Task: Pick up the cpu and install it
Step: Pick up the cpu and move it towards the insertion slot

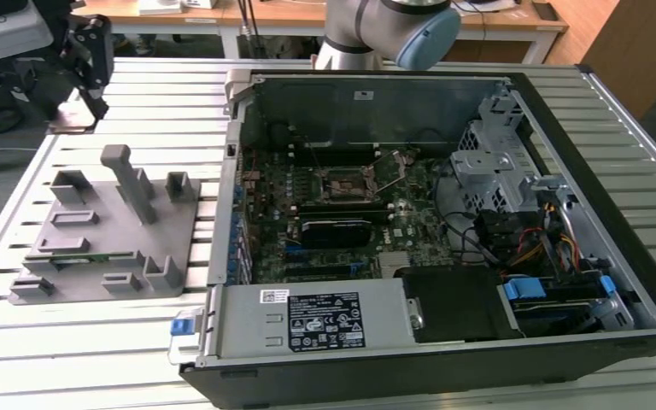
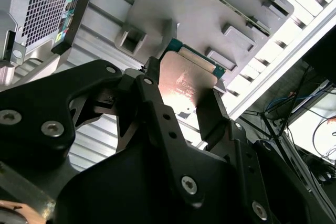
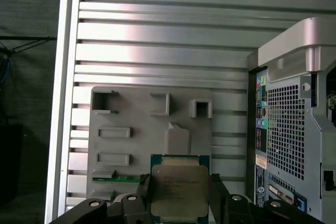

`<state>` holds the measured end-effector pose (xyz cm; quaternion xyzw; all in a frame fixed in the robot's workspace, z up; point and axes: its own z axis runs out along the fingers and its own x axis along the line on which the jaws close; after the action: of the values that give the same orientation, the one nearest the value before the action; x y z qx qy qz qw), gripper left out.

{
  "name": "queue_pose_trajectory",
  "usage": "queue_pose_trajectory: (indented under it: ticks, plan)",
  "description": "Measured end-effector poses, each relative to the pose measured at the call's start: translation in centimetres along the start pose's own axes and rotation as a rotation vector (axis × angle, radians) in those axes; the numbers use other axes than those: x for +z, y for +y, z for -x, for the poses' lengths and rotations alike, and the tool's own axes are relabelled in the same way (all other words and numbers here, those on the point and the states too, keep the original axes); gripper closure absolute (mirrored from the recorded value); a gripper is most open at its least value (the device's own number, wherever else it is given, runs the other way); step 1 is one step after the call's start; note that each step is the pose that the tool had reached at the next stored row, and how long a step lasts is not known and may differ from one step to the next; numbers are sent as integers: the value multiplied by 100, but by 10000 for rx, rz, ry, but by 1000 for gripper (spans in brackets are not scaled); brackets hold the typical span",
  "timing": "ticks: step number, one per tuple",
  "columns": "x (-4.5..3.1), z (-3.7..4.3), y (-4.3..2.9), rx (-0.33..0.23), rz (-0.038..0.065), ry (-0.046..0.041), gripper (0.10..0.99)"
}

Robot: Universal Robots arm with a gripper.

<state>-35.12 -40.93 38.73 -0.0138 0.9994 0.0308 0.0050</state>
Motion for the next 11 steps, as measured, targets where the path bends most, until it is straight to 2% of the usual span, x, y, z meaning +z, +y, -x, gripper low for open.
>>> queue_pose_trajectory:
  ticks: [11]
  plan:
    - [0,34,-1,0,0,0,561]
